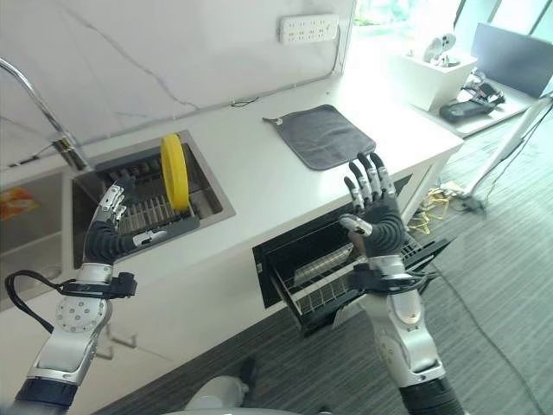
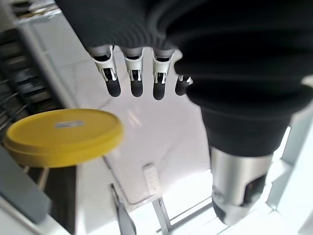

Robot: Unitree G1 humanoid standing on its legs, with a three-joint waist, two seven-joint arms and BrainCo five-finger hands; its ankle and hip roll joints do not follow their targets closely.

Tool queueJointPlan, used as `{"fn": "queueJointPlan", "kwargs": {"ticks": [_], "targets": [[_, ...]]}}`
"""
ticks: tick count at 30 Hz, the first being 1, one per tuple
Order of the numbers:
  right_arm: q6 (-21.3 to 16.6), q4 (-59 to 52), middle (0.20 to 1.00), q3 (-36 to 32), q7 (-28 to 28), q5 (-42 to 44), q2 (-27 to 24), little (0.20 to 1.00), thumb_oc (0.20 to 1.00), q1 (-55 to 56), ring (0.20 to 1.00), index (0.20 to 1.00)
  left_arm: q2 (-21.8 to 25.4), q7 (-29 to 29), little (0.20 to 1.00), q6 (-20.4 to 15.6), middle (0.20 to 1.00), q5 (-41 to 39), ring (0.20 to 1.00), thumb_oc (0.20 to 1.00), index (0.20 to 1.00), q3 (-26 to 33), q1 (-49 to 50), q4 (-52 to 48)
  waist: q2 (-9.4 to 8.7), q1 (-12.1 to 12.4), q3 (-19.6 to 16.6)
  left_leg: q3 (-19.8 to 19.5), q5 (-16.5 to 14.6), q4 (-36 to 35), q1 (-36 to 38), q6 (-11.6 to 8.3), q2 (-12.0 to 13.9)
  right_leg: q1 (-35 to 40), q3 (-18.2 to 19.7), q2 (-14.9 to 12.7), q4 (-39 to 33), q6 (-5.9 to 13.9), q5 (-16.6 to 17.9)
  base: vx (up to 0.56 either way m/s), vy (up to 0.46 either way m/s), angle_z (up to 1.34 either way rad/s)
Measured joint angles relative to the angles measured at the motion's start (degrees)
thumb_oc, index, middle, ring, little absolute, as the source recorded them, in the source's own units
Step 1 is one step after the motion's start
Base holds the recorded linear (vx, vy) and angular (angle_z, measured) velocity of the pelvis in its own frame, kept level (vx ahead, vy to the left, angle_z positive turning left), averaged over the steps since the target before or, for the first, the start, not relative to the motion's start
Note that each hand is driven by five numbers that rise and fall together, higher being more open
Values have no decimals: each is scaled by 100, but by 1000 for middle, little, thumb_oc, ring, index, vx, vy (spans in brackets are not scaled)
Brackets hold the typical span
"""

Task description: Place the dishes in the dishwasher.

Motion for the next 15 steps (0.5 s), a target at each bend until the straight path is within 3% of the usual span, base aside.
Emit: {"fn": "queueJointPlan", "kwargs": {"ticks": [5,7,15], "targets": [[146,322,1000,4,9,-1,5,1000,1000,-446,1000,1000,34,-78,1000,21,1000,0,1000,1000,1000,91,59,-289,-96,534,18,-135,43,-297,261,62,-127,270,-36,-75,-129,193,13,27,-23,24],[154,323,1000,42,14,-60,5,1000,1000,-593,1000,1000,35,-135,1000,23,1000,1,1000,1000,1000,131,83,-380,-137,568,29,-157,51,-381,317,9,-84,324,-53,-29,-129,298,-109,26,-17,11],[558,299,1000,73,48,-334,11,1000,1000,-678,1000,1000,97,-422,1000,65,1000,2,1000,1000,1000,185,34,-426,-194,541,48,-291,5,-412,275,-117,81,329,-177,151,-130,179,-164,5,7,6]]}}
